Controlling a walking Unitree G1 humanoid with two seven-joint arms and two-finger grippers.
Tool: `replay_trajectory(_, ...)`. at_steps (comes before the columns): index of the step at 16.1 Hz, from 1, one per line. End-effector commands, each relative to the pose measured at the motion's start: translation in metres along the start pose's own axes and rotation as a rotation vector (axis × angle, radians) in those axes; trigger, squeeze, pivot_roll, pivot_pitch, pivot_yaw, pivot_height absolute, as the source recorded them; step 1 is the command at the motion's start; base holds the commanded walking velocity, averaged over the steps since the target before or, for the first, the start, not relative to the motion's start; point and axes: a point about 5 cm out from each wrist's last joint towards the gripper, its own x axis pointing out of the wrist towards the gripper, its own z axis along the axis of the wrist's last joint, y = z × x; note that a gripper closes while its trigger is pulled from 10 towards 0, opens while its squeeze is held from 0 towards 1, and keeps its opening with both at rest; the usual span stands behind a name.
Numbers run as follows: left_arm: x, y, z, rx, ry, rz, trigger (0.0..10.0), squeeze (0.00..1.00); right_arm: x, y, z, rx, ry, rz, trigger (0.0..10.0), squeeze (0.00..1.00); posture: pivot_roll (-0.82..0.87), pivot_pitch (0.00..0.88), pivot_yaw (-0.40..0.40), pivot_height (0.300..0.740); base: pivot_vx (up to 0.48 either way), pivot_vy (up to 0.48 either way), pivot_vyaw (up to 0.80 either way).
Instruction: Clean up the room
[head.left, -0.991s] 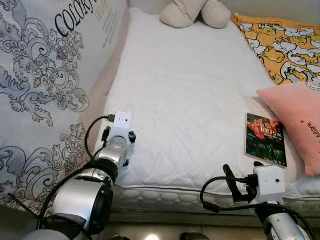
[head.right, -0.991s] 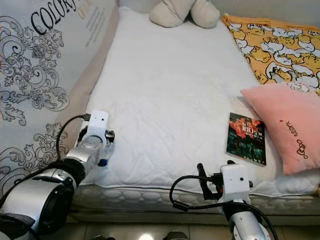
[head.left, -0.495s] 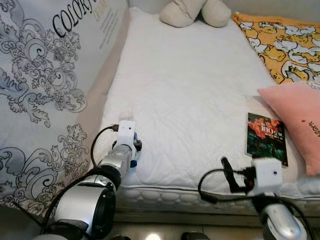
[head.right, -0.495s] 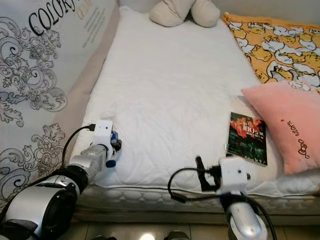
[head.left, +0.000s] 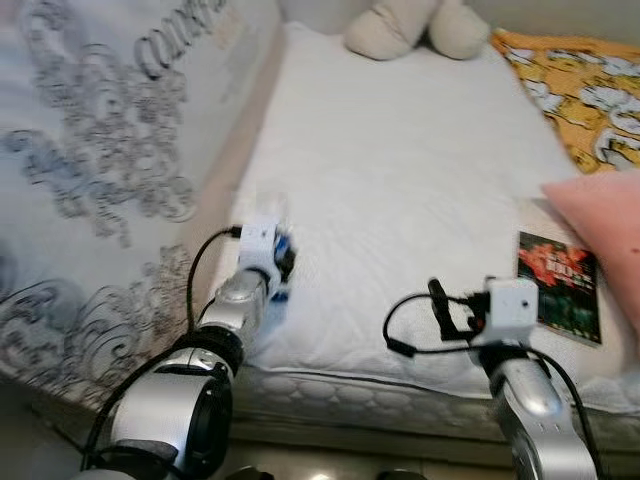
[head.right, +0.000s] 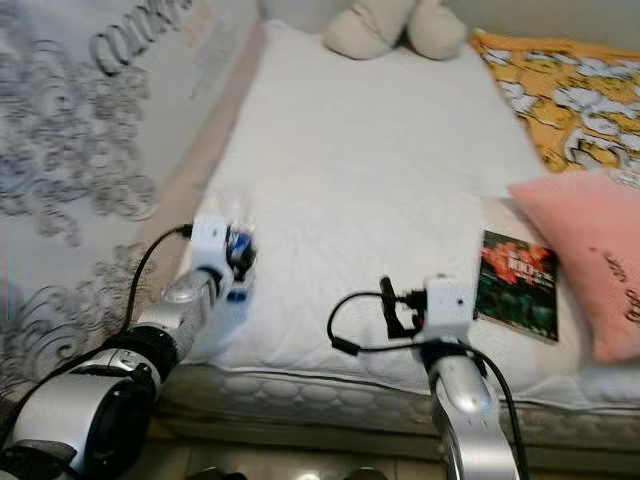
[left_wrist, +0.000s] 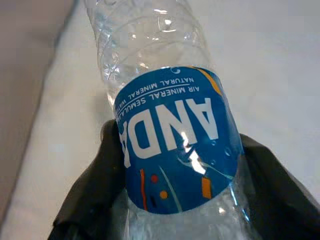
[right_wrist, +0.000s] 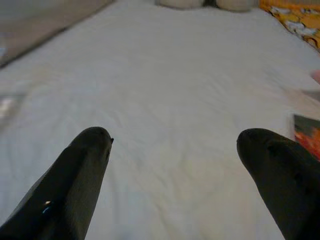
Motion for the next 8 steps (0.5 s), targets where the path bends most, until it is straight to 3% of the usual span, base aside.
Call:
replay_trajectory(1,-0.001,0.0,0.006,-0.02,-0.058,-0.019,0.0,0.0,0.003,-0.005,-0.002,0.016,-0.005,-0.025,10.0,0.0,-0.16,0.0,0.046,0.74,0.0,0.0,0.0)
replay_trajectory(3,-0.006,0.003,0.025,0.018,-0.224,-0.042,0.0,0.0,0.013,-0.008,-0.001,0.02,-0.026,-0.043,10.0,0.0,-0.13,0.0,0.045,0.74,0.0,0.0,0.0)
replay_trajectory(4,-0.007,0.005,0.029,0.026,-0.25,-0.041,0.0,0.0,0.015,-0.008,-0.001,0.019,-0.029,-0.048,10.0,0.0,-0.14,0.0,0.048,0.74,0.0,0.0,0.0)
replay_trajectory(5,-0.017,0.017,0.041,0.062,-0.363,-0.018,0.0,0.0,0.019,-0.011,0.006,0.017,-0.066,-0.067,10.0,0.0,-0.14,0.0,0.064,0.74,0.0,0.0,0.0)
replay_trajectory(6,-0.021,0.019,0.044,0.068,-0.397,-0.017,0.0,0.0,0.02,-0.012,0.007,0.016,-0.076,-0.076,10.0,0.0,-0.13,0.0,0.068,0.74,0.0,0.0,0.0)
replay_trajectory(8,-0.051,0.022,0.061,0.128,-0.604,-0.051,0.0,0.0,0.017,-0.02,0.015,-0.009,-0.14,-0.144,10.0,0.0,-0.13,0.0,0.076,0.74,0.0,0.0,0.0)
